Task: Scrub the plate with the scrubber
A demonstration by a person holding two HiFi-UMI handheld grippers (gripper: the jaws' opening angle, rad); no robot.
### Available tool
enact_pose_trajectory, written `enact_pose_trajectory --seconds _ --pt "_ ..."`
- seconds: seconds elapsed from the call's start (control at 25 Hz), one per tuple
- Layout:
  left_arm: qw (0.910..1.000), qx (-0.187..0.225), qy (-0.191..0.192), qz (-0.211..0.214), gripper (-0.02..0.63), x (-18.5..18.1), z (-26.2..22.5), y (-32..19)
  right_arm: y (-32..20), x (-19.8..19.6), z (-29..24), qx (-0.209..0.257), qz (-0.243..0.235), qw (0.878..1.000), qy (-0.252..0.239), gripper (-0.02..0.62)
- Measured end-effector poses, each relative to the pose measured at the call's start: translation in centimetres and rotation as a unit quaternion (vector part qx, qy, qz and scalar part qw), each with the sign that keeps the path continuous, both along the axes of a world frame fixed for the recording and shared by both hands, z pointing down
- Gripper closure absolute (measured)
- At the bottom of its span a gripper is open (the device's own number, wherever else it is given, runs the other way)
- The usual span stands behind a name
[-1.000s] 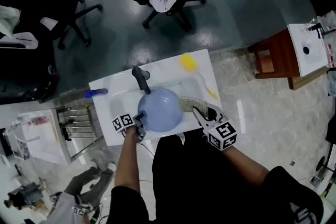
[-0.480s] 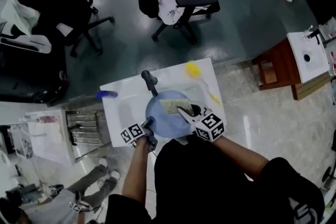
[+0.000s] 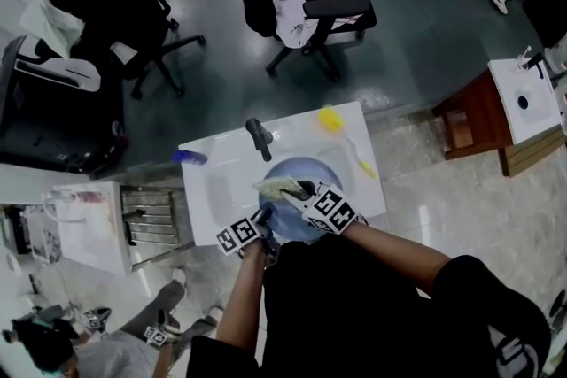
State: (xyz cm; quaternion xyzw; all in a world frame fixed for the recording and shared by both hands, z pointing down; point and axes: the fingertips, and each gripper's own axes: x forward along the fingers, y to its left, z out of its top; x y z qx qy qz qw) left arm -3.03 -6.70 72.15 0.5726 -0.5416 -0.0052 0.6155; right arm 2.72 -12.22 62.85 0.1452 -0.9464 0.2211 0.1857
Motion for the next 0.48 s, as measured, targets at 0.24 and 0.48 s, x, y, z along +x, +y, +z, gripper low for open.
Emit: enact_pose_trajectory --seconds 0.24,0.48 --pt "0.9996 0.021 -0.007 0.018 0.58 1.6 -1.5 -0.2 -0.2 0.1 1.4 0.007 -0.003 1.0 0.013 0.532" --pt "0.9988 0.037 -0.006 0.031 0.58 3.2 -2.9 0.0 -1.4 1.0 2.3 0.021 0.021 0.999 0.034 0.532"
